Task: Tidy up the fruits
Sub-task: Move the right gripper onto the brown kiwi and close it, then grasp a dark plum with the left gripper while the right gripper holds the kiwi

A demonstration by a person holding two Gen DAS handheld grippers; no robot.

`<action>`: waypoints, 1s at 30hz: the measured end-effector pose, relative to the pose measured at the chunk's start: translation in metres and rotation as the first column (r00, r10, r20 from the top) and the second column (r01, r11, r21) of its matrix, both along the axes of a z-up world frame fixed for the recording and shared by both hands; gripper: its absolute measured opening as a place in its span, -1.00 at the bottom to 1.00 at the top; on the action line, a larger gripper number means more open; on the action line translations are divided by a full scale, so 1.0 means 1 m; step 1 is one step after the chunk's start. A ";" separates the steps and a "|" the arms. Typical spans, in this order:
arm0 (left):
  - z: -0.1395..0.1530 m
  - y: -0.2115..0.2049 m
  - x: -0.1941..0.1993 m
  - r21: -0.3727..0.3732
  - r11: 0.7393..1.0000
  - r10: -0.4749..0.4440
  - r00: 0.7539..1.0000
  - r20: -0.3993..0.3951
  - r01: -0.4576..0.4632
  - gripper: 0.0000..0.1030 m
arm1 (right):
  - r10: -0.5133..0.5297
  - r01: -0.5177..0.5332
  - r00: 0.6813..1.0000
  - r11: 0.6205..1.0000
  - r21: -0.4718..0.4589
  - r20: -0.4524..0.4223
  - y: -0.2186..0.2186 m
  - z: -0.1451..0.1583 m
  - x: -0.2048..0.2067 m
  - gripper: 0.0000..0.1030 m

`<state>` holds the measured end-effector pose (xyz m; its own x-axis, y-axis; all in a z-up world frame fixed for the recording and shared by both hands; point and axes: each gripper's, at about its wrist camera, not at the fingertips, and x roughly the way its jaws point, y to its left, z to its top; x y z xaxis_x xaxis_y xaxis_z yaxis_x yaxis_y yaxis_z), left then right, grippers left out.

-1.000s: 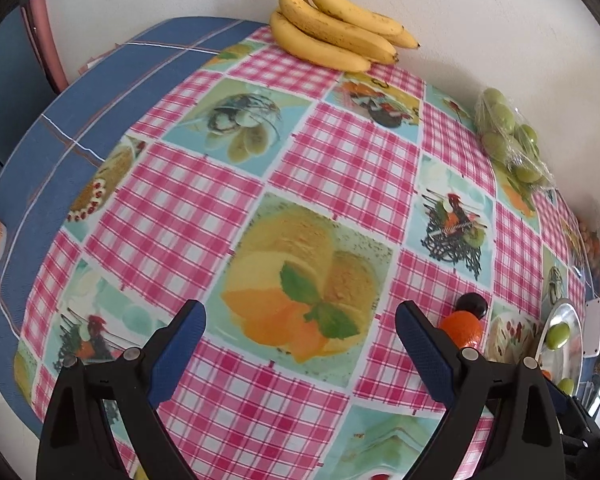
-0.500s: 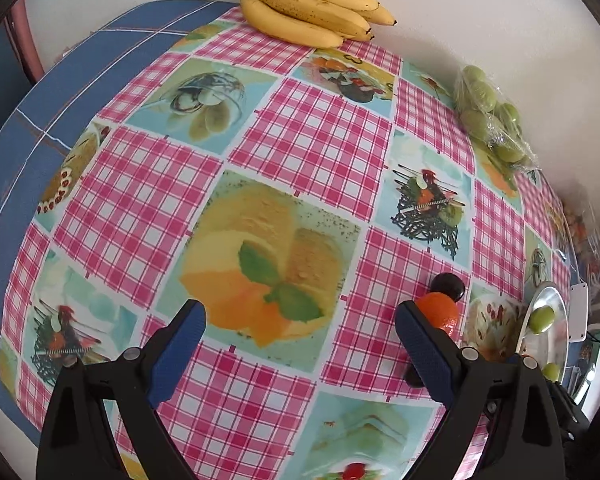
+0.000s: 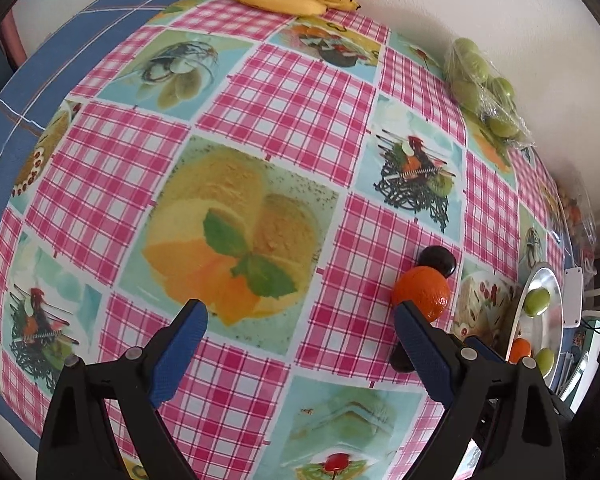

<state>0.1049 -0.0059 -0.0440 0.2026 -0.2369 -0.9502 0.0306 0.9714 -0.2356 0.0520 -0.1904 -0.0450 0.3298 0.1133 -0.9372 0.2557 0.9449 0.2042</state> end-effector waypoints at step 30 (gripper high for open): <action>-0.010 -0.044 -0.009 -0.115 0.987 -0.124 0.990 -0.064 0.117 0.38 | -0.010 0.009 0.999 1.000 -0.009 -0.033 -0.017 -0.002 -0.009 -0.48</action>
<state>0.0963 -0.0501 -0.0539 0.0996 -0.3597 -0.9277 0.1253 0.9295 -0.3470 0.0430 -0.2073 -0.0465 0.3001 0.1016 -0.9485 0.2712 0.9442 0.1869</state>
